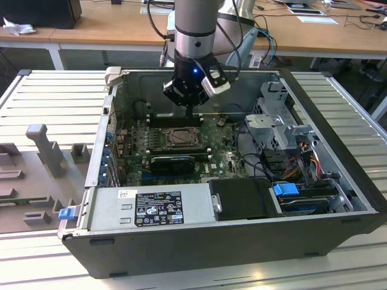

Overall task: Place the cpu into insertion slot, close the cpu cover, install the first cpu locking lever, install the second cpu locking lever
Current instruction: 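Install the second cpu locking lever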

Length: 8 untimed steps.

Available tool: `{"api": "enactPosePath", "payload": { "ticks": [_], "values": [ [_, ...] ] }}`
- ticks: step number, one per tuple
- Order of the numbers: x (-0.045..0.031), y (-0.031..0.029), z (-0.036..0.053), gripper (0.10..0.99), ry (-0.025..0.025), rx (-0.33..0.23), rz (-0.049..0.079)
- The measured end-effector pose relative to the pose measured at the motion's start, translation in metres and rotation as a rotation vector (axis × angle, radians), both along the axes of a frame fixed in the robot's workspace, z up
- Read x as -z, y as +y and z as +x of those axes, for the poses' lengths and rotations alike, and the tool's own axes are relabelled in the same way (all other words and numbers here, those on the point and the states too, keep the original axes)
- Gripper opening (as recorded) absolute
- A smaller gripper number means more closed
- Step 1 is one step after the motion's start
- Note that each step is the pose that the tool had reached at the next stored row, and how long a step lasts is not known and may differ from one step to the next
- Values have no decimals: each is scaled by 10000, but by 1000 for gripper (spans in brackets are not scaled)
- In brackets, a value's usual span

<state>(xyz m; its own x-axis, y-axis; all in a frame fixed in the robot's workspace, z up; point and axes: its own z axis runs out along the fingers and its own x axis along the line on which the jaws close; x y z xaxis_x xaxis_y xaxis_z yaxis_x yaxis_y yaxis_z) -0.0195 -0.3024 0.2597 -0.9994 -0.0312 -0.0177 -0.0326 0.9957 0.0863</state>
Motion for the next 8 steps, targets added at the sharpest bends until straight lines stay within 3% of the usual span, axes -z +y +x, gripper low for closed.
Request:
{"api": "enactPosePath", "payload": {
  "ticks": [3, 5, 8],
  "values": [
    [-118, 0, 0, 106, 2, -1, -53],
    [-135, -11, 0, 106, 0, 1, -57],
    [-135, -88, 0, 106, 1, 1, -58]
  ]
}}
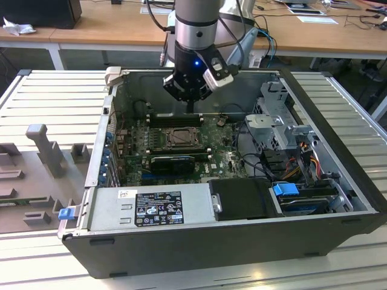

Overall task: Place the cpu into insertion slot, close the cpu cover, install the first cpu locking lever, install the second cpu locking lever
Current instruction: 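Install the second cpu locking lever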

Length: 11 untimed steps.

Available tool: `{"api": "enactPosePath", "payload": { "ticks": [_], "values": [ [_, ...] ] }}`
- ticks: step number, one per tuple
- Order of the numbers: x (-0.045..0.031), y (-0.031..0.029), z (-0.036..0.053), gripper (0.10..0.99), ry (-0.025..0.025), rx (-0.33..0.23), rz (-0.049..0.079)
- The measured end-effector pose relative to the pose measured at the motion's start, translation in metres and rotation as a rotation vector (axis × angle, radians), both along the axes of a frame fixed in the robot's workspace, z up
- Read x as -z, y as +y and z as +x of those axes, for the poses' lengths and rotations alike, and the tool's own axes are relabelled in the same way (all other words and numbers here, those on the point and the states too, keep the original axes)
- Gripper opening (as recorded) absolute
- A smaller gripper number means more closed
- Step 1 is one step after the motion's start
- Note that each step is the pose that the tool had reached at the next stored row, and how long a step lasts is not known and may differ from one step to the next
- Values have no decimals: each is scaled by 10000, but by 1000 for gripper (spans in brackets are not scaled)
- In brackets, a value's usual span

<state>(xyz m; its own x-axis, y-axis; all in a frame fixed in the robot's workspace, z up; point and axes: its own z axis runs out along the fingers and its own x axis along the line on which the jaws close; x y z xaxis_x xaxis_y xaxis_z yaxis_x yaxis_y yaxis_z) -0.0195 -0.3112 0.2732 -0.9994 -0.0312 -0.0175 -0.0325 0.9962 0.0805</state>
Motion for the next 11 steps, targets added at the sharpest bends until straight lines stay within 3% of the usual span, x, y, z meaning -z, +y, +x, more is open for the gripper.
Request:
{"api": "enactPosePath", "payload": {
  "ticks": [7, 11],
  "values": [
    [8, -269, 0, 106, 2, 1, 5],
    [32, -367, 0, 106, 21, 0, 33]
  ]
}}
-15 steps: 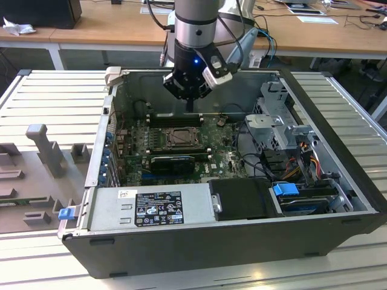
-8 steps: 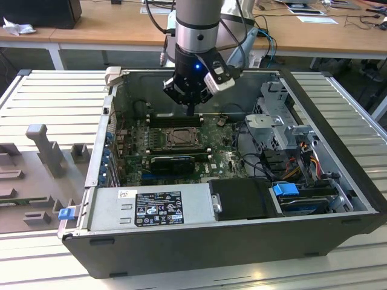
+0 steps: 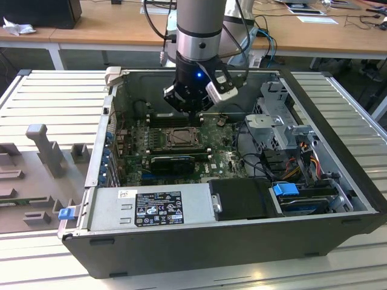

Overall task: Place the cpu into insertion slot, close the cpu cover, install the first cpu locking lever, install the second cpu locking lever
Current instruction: 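Install the second cpu locking lever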

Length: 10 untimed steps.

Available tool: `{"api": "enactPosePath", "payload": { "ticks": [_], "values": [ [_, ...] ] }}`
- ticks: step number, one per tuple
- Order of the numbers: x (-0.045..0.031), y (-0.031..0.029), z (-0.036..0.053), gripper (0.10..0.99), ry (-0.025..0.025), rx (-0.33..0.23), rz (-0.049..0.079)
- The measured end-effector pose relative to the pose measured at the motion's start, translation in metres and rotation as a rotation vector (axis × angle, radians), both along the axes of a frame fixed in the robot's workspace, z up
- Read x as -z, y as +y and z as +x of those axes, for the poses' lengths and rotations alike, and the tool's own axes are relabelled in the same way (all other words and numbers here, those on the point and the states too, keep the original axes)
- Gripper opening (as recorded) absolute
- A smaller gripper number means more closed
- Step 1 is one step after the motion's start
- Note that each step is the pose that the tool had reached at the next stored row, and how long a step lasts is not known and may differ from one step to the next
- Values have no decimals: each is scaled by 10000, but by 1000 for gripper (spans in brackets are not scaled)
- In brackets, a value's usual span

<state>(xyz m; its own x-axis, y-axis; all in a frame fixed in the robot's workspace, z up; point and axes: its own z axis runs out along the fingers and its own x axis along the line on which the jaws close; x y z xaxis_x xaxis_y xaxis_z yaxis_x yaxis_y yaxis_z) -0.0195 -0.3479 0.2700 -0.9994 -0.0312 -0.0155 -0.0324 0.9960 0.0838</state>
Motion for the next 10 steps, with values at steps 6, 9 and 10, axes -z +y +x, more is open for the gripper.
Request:
{"api": "enactPosePath", "payload": {
  "ticks": [6, 9, 10],
  "values": [
    [91, -88, -1, 106, 73, -127, 46],
    [133, -171, -8, 106, 71, -161, 113],
    [142, -196, -15, 106, 72, -173, 194]
  ]
}}
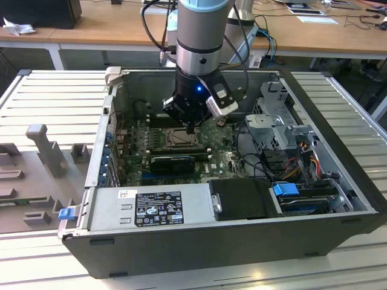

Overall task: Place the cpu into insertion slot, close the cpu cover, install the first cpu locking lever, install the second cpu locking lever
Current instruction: 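Install the second cpu locking lever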

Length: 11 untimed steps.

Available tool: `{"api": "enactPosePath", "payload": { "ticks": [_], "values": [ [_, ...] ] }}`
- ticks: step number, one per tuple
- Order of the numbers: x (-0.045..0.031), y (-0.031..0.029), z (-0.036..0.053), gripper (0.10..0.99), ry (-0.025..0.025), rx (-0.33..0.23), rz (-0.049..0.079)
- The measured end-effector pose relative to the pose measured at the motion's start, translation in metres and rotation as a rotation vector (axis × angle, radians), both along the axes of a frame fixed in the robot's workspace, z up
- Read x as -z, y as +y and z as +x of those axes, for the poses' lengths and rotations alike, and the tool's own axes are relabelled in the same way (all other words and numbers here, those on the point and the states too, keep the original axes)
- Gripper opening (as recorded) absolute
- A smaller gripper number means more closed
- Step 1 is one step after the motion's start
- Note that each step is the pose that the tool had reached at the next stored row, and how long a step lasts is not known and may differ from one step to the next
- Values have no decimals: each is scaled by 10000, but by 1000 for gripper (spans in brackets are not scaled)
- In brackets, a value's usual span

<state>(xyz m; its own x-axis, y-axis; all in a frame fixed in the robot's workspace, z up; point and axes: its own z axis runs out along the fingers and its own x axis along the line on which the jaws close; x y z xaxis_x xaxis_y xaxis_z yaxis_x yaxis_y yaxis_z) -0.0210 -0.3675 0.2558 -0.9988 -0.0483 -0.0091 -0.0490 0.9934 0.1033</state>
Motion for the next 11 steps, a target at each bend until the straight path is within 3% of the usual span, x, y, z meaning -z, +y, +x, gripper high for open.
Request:
{"api": "enactPosePath", "payload": {
  "ticks": [3, 9, 11],
  "values": [
    [19, -36, -25, 106, 11, -29, 133],
    [117, -60, -64, 106, 42, -167, 159],
    [154, -102, -101, 106, 41, -295, 269]
  ]
}}
